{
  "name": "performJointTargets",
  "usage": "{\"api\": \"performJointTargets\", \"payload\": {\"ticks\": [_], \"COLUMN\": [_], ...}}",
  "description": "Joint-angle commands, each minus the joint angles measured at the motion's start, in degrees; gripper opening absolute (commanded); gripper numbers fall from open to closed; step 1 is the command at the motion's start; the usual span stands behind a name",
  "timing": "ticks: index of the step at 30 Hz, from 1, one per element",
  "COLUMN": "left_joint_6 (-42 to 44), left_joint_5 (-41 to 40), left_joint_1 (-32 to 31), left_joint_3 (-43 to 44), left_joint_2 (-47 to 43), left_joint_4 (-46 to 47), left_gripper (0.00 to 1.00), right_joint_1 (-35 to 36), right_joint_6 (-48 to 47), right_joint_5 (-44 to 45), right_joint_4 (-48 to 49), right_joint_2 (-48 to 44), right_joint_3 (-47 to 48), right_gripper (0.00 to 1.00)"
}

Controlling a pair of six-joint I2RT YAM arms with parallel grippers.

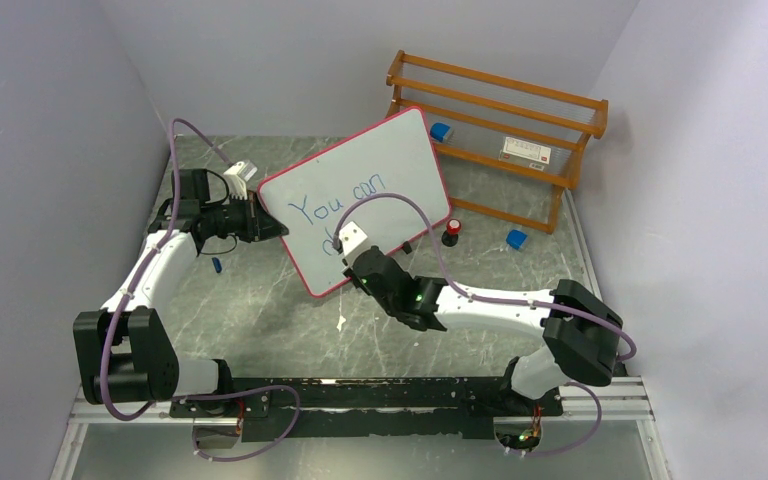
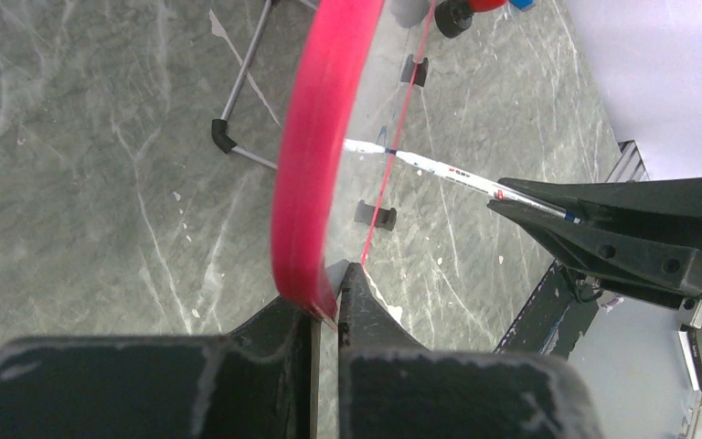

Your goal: Write a sentence on the whiteboard

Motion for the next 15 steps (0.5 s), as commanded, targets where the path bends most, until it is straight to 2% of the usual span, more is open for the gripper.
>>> {"api": "performJointTargets", "payload": {"ticks": [1, 15], "left_joint_6": [4.59, 4.79], "left_joint_5": [-11.06, -11.05], "left_joint_1": [-0.24, -0.33], "left_joint_3": [-1.11, -1.05], "left_joint_2": [0.62, 0.88], "left_joint_4": [0.83, 0.78], "left_gripper": [0.05, 0.05], "right_joint_1": [-1.36, -2.18], "right_joint_6": [0.23, -1.06], "right_joint_5": [2.30, 2.91], "right_joint_4": [1.80, 4.60], "right_joint_2": [0.08, 1.80], "right_joint_3": [0.45, 3.71], "right_gripper": [0.00, 0.00]}}
